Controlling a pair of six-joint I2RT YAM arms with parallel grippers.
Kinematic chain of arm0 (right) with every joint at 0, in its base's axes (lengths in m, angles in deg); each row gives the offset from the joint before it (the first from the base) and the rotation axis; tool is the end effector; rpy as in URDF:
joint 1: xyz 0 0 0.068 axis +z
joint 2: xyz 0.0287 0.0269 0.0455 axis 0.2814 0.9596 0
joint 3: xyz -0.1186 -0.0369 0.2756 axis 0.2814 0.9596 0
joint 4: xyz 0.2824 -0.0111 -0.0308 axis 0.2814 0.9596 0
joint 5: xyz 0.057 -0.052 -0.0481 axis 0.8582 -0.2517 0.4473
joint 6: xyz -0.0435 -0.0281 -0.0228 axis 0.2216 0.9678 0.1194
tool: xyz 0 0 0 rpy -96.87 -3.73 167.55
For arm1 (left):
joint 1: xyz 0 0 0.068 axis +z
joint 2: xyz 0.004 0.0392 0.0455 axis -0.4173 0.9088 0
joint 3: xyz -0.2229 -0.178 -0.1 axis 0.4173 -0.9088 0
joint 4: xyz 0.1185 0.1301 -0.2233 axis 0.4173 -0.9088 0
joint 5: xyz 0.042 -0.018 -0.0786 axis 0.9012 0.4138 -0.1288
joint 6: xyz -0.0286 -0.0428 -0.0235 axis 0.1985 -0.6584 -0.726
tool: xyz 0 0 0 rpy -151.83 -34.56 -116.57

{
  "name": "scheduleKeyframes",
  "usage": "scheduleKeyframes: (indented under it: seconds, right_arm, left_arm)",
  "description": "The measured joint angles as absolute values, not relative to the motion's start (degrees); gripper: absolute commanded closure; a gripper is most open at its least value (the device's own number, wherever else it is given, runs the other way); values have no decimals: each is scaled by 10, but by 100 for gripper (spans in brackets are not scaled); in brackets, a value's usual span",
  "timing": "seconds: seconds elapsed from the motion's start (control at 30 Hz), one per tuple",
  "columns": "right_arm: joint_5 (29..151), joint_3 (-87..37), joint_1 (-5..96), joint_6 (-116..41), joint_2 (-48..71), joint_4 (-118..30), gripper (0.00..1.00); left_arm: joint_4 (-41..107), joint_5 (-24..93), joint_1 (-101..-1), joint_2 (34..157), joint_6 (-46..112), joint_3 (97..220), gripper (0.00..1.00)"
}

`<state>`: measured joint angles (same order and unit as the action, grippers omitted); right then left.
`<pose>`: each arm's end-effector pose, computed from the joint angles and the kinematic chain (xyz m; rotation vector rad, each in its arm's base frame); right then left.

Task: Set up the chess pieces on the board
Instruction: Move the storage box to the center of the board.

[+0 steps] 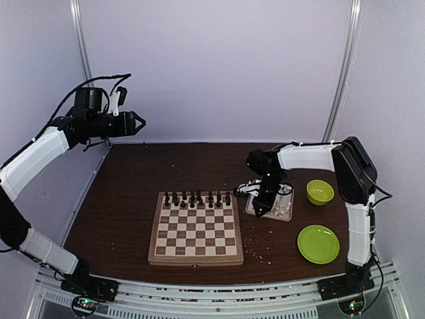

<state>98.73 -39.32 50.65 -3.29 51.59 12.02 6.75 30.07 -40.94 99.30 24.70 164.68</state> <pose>0.3550 0.2558 0.1655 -1.5874 2.6482 0.4478 0.3223 -0.1032 0.4091 0.0785 2.0553 -0.6254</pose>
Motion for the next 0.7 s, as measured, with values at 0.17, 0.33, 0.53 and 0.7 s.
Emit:
scheduleKeyframes:
  seconds: [0.17,0.33,0.53,0.7]
  right_arm:
    - [1006,-300,551,-39,458,102,92]
    - [1038,-215,577,-48,404,87,92]
    - [1071,-164,590,-49,372,91,90]
    - [1078,-174,587,-49,343,115,76]
  left_arm:
    - [68,301,-409,993,247,1647,39]
    - [68,301,-409,994,247,1647,39]
    - [68,301,-409,1000,247,1647,39]
    - [67,300,-409,1010,247,1647,39]
